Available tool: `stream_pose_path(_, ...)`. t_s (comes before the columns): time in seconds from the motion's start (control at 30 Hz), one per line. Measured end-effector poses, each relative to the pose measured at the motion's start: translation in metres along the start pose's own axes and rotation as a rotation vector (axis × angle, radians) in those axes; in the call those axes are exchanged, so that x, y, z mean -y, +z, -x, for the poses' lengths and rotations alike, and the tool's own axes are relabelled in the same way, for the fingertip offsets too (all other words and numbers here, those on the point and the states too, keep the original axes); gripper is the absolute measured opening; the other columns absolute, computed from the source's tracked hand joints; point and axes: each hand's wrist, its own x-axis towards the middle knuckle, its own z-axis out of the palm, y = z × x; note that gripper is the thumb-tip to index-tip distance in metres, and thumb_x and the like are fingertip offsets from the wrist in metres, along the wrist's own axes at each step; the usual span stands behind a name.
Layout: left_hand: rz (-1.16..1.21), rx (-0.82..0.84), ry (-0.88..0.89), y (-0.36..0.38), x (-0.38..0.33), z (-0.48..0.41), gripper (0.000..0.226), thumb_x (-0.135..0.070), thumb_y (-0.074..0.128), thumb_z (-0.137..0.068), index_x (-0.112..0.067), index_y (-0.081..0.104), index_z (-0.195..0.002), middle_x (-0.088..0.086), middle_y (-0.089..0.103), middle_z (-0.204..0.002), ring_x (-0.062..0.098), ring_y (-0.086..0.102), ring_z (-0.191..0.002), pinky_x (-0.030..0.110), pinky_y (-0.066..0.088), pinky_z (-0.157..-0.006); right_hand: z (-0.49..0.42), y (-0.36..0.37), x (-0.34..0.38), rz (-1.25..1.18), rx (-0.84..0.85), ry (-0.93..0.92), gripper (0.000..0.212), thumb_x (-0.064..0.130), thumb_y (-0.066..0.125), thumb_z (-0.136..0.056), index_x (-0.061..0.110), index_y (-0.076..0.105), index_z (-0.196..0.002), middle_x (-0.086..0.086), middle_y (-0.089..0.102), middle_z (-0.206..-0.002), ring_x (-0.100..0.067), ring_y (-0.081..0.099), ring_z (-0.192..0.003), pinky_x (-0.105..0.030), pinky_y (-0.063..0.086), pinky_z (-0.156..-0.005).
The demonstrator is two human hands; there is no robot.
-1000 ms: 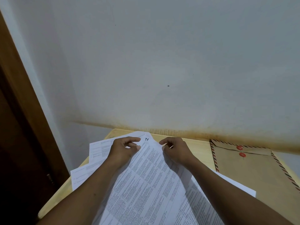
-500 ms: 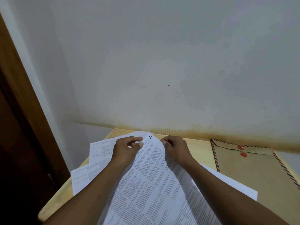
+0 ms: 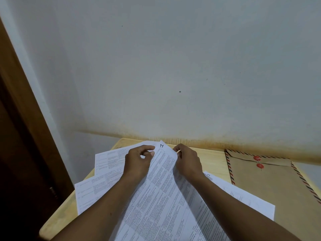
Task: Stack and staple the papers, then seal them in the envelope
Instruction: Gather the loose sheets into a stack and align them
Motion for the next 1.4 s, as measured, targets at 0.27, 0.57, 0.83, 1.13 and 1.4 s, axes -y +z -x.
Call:
stream_pose_path(0.27,-0.097,0.015,0.008,0.005,0.002,0.001,0.029,-0.007,0.064,-0.097,-0.034,0.072,-0.104,-0.003,0.067,-0.086,0.012,0.066,-0.091,0.018,0.042,-0.070,0.001,-0.001,0.001,0.141,-0.005,-0.054,0.033,0.003,0.044,-0.083,0.026,0.059,-0.100,0.005,0.067,-0.098,-0.024,0.060,-0.088,-0.032,0.042,-0.067)
stream_pose_path(0.57,-0.171,-0.045,-0.036,0.015,0.004,-0.001,0.030,-0.010,0.057,-0.099,-0.037,0.069,-0.106,-0.011,0.065,-0.088,0.024,0.059,-0.108,0.033,0.047,-0.085,0.003,0.010,-0.002,-0.105,-0.028,-0.038,0.039,-0.006,0.036,-0.080,0.022,0.058,-0.096,0.001,0.059,-0.080,-0.021,0.053,-0.076,-0.031,0.036,-0.059)
stream_pose_path(0.83,-0.077,-0.063,-0.018,0.008,-0.002,0.005,0.025,-0.009,0.063,-0.097,-0.032,0.073,-0.104,-0.009,0.069,-0.088,0.012,0.065,-0.086,0.017,0.042,-0.068,0.003,0.006,-0.007,-0.300,-0.003,-0.064,0.031,-0.001,0.041,-0.092,0.024,0.059,-0.097,0.003,0.055,-0.064,-0.006,0.045,-0.053,-0.028,0.036,-0.054)
stream_pose_path(1.13,0.036,-0.011,-0.055,0.003,0.000,0.006,0.026,-0.008,0.070,-0.094,-0.031,0.077,-0.102,-0.016,0.071,-0.096,0.007,0.071,-0.091,0.014,0.047,-0.075,-0.001,0.004,-0.012,-0.357,-0.046,-0.083,0.013,0.017,0.060,-0.095,0.028,0.067,-0.092,0.009,0.059,-0.065,-0.009,0.053,-0.064,-0.031,0.045,-0.066)
stream_pose_path(1.4,0.073,0.009,-0.088,0.002,-0.001,0.006,0.029,-0.005,0.071,-0.092,-0.029,0.078,-0.107,-0.018,0.070,-0.098,-0.002,0.068,-0.090,0.013,0.048,-0.072,0.001,0.001,-0.008,-0.318,-0.063,-0.037,0.019,0.015,0.060,-0.094,0.023,0.077,-0.091,0.016,0.072,-0.078,-0.006,0.065,-0.081,-0.028,0.050,-0.078)
